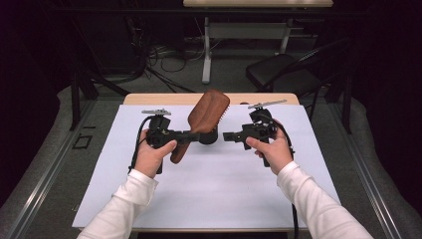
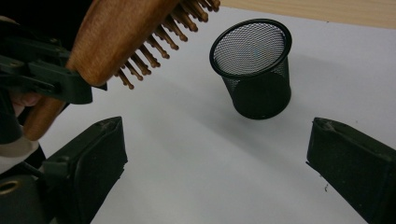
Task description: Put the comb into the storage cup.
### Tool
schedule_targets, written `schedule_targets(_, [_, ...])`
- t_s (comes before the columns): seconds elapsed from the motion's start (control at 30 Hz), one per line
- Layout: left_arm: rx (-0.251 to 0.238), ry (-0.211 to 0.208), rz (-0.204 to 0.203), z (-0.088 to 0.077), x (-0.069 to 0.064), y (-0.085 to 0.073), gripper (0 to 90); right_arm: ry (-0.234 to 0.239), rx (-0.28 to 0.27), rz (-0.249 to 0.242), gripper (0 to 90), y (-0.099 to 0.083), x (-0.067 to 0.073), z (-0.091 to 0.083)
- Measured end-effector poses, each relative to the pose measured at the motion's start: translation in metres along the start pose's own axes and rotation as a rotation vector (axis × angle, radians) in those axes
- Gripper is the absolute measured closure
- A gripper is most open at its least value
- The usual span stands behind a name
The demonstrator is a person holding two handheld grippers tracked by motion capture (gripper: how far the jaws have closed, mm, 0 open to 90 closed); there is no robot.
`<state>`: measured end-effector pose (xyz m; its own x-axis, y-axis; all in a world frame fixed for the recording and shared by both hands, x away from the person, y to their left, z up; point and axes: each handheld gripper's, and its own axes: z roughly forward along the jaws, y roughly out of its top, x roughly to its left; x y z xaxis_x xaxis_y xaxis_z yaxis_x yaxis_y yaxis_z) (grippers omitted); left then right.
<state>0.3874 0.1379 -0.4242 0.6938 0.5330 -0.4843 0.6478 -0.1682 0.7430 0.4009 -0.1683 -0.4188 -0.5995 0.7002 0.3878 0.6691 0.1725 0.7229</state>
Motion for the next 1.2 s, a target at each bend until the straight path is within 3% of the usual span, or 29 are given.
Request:
schedule_targets(0.27, [-0.013,-0.013,-0.008,0.003,0.001,-0.004,74.3,0.032,-0.044,0.096,8.3,0.011,-0.007,0.000])
schedule_targets(0.63, [-0.028,-0.021,-0.012,0.000,0.001,-0.004,74.3,0.063,-0.074,0.134,9.9,0.024,-0.004,0.004])
schedule_targets(1.2, [-0.027,-0.024,-0.006,0.001,0.000,-0.006,74.3,0.072,-0.087,0.154,13.6,0.034,0.002,0.011])
